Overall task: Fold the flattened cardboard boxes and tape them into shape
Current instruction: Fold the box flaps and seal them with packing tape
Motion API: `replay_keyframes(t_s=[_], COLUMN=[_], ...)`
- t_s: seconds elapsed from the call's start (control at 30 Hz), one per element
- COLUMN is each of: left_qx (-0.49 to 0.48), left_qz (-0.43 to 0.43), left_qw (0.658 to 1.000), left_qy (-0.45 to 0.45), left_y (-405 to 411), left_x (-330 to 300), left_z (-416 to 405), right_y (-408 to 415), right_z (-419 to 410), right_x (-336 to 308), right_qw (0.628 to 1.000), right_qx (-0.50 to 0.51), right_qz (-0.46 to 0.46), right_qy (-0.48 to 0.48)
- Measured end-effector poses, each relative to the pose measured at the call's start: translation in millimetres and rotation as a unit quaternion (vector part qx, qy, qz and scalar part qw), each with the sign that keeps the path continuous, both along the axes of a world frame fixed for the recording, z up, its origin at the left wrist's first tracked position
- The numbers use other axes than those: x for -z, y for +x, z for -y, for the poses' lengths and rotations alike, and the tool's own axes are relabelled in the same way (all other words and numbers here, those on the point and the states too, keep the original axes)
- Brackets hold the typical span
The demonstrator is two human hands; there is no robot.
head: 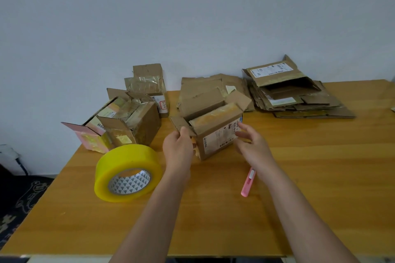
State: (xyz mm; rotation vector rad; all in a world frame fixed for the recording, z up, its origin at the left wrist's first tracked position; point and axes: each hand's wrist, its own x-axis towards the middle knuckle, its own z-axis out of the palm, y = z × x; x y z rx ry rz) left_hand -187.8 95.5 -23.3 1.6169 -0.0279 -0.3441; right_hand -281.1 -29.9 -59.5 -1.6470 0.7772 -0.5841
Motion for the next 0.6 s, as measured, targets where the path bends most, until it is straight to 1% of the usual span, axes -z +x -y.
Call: replay_keyframes(t_s=[0.1, 0.17, 0.27, 0.37, 0.43, 0.5, 0.6], left_qx=[-0.03, -0.062, -0.122, -0.144, -0.13, -0.093, 0.011], left_qz=[-0.045, -0.045, -0.021, -0.024, -0.04, -0.03, 0.067], left_qw=[0.997, 0.993, 0.988, 0.985, 0.988, 0.995, 0.996], left_qy=[-0.063, -0.092, -0.088, -0.092, -0.077, -0.036, 0.063], left_y=[-2, -8, -16, -15, -15, -20, -34], left_x=[-1, -2, -3, -3, 1, 7, 19], left_z=[1, 1, 0, -2, -3, -3, 1], right_y=[5, 12, 25, 37, 43, 45, 40], right_z=[-2, -4, -10, -16, -17, -13, -1], right_x=[0, 1, 1, 0, 2, 4, 9], right_qw=[0.999, 0.996, 0.989, 0.976, 0.974, 0.98, 0.988], right_qx=[-0.045, -0.081, -0.136, -0.194, -0.198, -0.167, -0.129], right_qz=[0.009, 0.011, 0.015, 0.022, 0.03, 0.033, 0.024], right_qy=[0.017, 0.023, 0.048, 0.093, 0.106, 0.102, 0.081])
